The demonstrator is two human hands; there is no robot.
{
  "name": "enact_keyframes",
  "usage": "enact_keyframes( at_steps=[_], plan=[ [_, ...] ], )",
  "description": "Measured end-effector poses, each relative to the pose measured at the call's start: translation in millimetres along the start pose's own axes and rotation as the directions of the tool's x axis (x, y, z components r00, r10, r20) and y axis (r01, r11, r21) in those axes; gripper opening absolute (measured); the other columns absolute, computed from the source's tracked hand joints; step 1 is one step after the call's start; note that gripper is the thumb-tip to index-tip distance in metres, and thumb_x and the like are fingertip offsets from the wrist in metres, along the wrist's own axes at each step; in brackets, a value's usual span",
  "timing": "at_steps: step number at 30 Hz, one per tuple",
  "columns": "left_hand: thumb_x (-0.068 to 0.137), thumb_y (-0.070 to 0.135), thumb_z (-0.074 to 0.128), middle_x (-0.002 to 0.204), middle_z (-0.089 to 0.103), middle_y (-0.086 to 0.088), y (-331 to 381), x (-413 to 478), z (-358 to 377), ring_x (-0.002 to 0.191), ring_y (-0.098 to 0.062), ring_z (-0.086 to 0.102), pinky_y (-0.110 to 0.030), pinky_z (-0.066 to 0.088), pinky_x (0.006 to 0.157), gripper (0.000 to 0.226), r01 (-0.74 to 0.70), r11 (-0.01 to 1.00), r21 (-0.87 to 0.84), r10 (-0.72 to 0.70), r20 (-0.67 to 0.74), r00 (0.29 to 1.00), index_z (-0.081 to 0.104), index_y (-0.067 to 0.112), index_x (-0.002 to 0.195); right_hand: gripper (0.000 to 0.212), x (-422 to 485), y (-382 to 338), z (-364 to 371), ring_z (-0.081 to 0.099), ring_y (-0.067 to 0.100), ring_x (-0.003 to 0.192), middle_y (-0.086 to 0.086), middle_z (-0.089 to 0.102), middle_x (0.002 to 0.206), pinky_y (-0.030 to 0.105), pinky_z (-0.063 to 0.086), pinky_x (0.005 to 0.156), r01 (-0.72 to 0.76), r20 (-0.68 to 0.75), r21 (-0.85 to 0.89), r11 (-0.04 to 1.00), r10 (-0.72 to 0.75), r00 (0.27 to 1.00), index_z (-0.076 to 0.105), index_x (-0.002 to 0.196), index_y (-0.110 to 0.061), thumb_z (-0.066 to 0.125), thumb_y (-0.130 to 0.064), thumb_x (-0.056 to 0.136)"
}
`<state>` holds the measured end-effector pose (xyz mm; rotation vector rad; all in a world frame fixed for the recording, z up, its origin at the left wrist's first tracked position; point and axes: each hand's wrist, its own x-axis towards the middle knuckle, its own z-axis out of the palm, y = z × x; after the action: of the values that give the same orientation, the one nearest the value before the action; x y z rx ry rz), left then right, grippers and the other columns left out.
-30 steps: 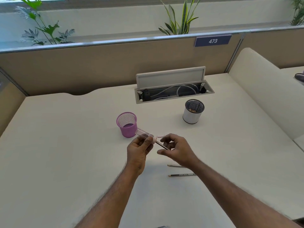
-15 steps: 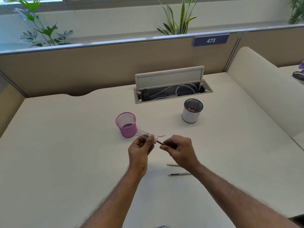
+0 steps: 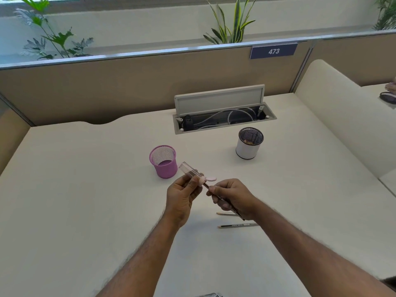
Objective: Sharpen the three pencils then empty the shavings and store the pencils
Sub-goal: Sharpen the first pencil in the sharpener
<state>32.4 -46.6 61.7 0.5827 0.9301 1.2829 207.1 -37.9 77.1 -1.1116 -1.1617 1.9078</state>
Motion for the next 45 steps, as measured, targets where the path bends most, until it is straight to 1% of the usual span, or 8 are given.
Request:
enact_keyframes(
  at_steps=[6,14,18,25,33,36,41,45],
  plan=[
    [0.064,0.027,0.078,0.082,0.076,0.001,-2,-3,1,0.077,-0.007,0.069,-0.019,0.055,0.068,0.016,-0.001,1.0,-0.019,-0.001,-0.102,0.995,0.076,0.017,0.077,0.017,2,3,7,0.056,0.019,0.045,0.006,0.062,0.059,0.026,0.046,0.043,0.169,-0.181,-0.243,0.955,-0.216,0.959,0.065,0.08,-0.004,0.079,0.004,0.073],
    [0.075,0.016,0.075,0.085,0.075,0.001,-5,-5,6,0.08,-0.008,0.067,-0.02,0.052,0.072,0.016,-0.002,0.997,-0.072,-0.009,-0.152,0.988,0.069,0.013,0.089,0.013,5,22,10,0.054,0.005,0.062,-0.008,0.059,0.067,0.018,0.041,0.056,0.399,-0.16,-0.749,0.53,-0.728,0.667,0.073,0.08,-0.016,0.081,-0.009,0.074],
    [0.07,0.019,0.075,0.091,0.074,-0.003,-6,-4,3,0.086,-0.012,0.067,-0.019,0.055,0.073,0.026,0.009,0.993,-0.117,-0.025,-0.138,0.99,0.071,0.009,0.094,0.008,6,20,10,0.053,0.005,0.057,-0.012,0.059,0.062,0.019,0.04,0.055,0.382,-0.159,-0.733,0.563,-0.687,0.709,0.075,0.079,-0.015,0.078,-0.009,0.076],
    [0.083,0.015,0.065,0.094,0.077,0.0,-6,-3,1,0.085,-0.008,0.07,-0.019,0.055,0.073,0.022,0.029,0.995,-0.097,-0.034,-0.047,0.998,0.07,0.007,0.103,0.014,1,6,5,0.048,0.015,0.039,0.008,0.069,0.062,0.019,0.035,0.037,0.157,-0.185,-0.25,0.955,-0.207,0.961,0.075,0.075,-0.01,0.068,-0.007,0.087],
    [0.062,0.032,0.08,0.082,0.075,0.001,-7,-5,4,0.073,-0.008,0.066,-0.017,0.052,0.064,0.031,0.005,1.0,-0.012,-0.007,-0.13,0.991,0.071,0.013,0.086,0.017,-1,3,5,0.054,0.017,0.048,0.003,0.063,0.06,0.023,0.04,0.041,0.117,-0.119,-0.263,0.958,-0.152,0.981,0.069,0.084,-0.003,0.081,-0.006,0.074],
    [0.064,0.036,0.08,0.089,0.073,-0.007,-10,-5,6,0.075,-0.012,0.056,-0.02,0.047,0.064,0.035,0.006,1.0,0.004,-0.005,-0.181,0.983,0.065,0.012,0.084,0.018,0,9,11,0.059,0.02,0.047,0.0,0.062,0.059,0.03,0.048,0.044,0.223,-0.203,-0.502,0.836,-0.364,0.909,0.064,0.079,-0.012,0.08,-0.007,0.074],
    [0.069,0.039,0.079,0.102,0.071,-0.014,-16,-4,10,0.083,-0.012,0.057,-0.026,0.044,0.073,0.035,0.032,0.999,0.002,-0.03,-0.23,0.973,0.065,0.014,0.089,0.014,-1,20,15,0.052,0.02,0.055,-0.002,0.056,0.07,0.033,0.045,0.047,0.228,-0.056,-0.934,0.273,-0.746,0.663,0.064,0.076,-0.011,0.076,-0.017,0.08],
    [0.079,0.03,0.076,0.1,0.07,-0.015,-16,-2,12,0.073,-0.007,0.058,-0.022,0.046,0.069,0.017,0.045,0.999,-0.017,-0.048,-0.216,0.975,0.069,0.015,0.083,0.016,1,21,16,0.045,0.016,0.055,0.0,0.051,0.068,0.031,0.042,0.051,0.274,-0.068,-0.899,0.342,-0.727,0.683,0.062,0.073,-0.006,0.075,-0.01,0.081]
  ],
)
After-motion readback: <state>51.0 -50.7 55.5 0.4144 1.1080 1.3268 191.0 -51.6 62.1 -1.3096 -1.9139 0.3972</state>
